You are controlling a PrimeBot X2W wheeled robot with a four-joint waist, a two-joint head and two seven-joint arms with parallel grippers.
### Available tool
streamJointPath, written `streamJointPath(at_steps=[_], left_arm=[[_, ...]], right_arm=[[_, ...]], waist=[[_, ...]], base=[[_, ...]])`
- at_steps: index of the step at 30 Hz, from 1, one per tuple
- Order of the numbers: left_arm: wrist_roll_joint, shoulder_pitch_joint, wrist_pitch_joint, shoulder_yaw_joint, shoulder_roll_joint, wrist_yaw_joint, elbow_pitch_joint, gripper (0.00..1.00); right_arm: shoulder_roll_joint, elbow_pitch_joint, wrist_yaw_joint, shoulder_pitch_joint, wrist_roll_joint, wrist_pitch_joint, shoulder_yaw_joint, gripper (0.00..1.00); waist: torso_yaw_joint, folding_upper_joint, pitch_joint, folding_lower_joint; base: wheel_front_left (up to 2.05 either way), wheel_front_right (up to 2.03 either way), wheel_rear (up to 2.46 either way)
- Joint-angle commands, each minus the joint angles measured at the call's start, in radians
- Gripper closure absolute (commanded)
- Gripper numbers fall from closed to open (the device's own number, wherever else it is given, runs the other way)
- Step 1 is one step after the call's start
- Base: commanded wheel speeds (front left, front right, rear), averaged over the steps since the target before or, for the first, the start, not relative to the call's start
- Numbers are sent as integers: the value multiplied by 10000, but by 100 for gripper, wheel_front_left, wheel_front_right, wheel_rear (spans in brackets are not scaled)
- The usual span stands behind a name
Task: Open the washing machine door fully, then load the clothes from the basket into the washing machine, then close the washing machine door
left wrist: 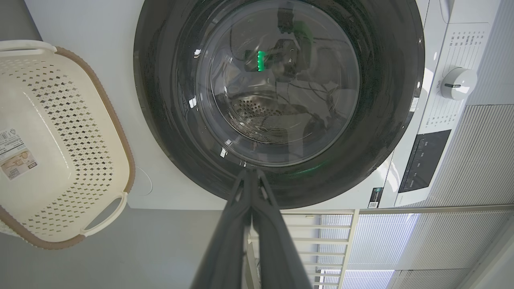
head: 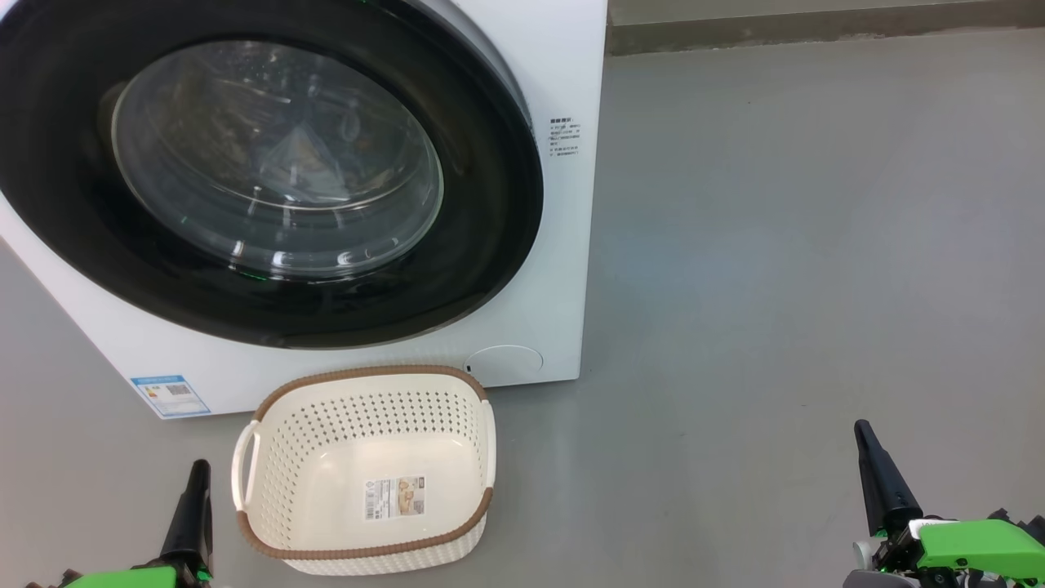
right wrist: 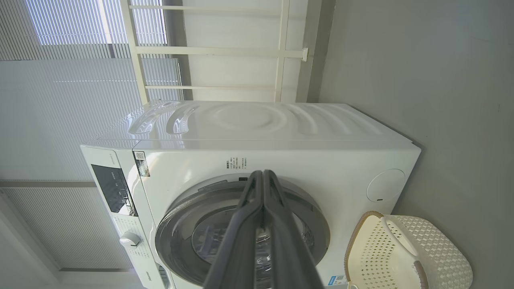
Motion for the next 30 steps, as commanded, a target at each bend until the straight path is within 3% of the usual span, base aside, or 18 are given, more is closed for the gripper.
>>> streamJointPath(at_steps=[1, 30], left_arm=[[-4, -403, 64, 351, 136, -113, -184, 100], [37, -407, 103, 401, 102, -113, -182, 100]], right_arm=[[-29, -247, -11, -396, 23, 73, 180, 100], [16, -244, -11, -402, -29, 123, 117, 100]], waist=[[0, 0, 0, 0], [0, 0, 0, 0]], base=[[0, 0, 0], [0, 0, 0]])
